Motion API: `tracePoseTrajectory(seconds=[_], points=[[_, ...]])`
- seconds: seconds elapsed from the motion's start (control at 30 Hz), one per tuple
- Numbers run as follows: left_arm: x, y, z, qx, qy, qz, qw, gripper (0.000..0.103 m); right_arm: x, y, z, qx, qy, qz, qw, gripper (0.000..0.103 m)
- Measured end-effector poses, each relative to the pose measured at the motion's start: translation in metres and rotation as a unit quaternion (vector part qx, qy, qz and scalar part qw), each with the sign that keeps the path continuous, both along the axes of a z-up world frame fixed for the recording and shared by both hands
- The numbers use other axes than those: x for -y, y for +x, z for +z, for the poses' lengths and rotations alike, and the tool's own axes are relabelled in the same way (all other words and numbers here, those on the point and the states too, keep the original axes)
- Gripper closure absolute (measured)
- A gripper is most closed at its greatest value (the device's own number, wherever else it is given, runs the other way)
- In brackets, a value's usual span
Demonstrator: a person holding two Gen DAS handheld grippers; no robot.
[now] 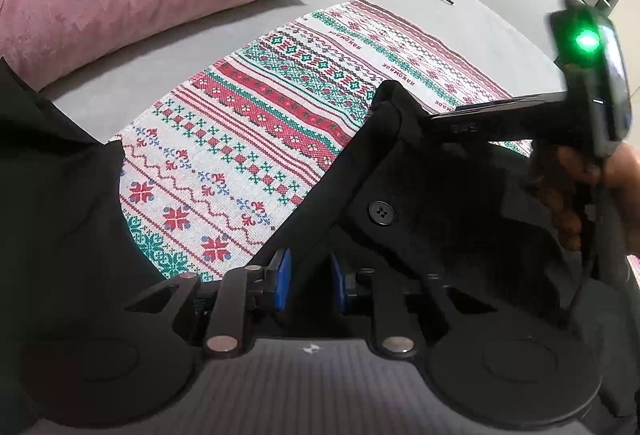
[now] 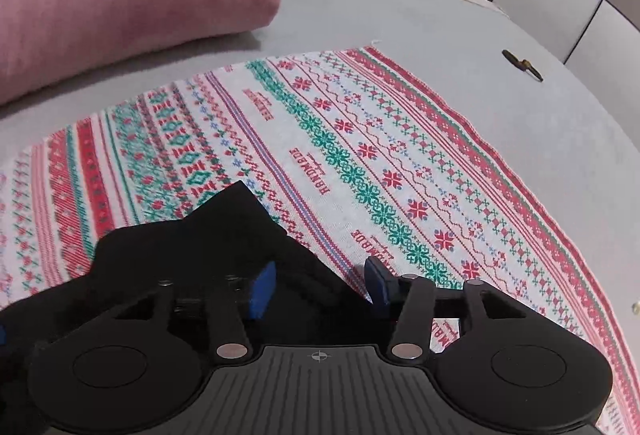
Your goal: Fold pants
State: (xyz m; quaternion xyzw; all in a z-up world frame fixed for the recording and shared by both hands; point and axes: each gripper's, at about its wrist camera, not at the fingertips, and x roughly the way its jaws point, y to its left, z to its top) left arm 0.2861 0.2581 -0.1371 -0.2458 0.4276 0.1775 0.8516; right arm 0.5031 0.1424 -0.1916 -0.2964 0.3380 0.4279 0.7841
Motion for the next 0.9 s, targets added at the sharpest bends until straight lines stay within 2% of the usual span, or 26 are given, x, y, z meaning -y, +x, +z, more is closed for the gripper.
tracePoseTrajectory(seconds=[0.17,0.2,0.3,0.37,0.43,0.5,0.57,0.63,0.73,0.83,0.9], points=[[-0.002,0.000,-0.001,0.000,-0.004,0.000,1.0000,0.057,0.008,0.004,0.024,-0.040,0.070,0.032,0.996,0.054],[-0.001,0.000,-0.001,-0.001,-0.003,0.000,1.0000,0.057,0.003,0.002,0.025,-0.043,0.066,0.040,0.996,0.054],[0.000,0.001,-0.001,-0.001,0.000,-0.001,1.0000,0.057,-0.020,-0.005,0.002,-0.039,-0.002,0.061,0.997,0.054],[-0.001,0.000,-0.001,0.000,0.000,-0.001,1.0000,0.057,-0.021,-0.005,-0.003,-0.036,0.023,0.043,0.998,0.054],[0.001,0.000,0.000,0.000,0.004,-0.003,1.0000,0.057,-0.018,-0.007,-0.004,-0.041,0.038,0.037,0.998,0.062],[0.002,0.000,0.000,-0.001,0.008,-0.005,1.0000,0.057,-0.015,-0.017,-0.003,-0.016,0.035,0.046,0.998,0.078],[0.003,0.000,0.000,-0.002,0.015,-0.009,0.9998,0.057,-0.012,-0.025,0.000,0.019,0.029,0.046,0.998,0.089],[0.005,0.000,0.000,-0.003,0.020,-0.010,0.9997,0.060,-0.005,-0.034,0.012,0.066,0.045,0.041,0.996,0.090],[0.005,0.000,0.000,-0.004,0.027,-0.007,0.9996,0.064,0.010,-0.046,0.048,0.100,0.110,0.019,0.989,0.090],[0.002,0.000,0.001,-0.004,0.028,-0.002,0.9996,0.065,0.010,-0.067,0.068,0.164,0.114,0.010,0.980,0.090],[0.001,0.000,0.000,-0.005,0.024,0.001,0.9997,0.066,0.008,-0.079,0.070,0.183,0.110,0.011,0.977,0.090]])
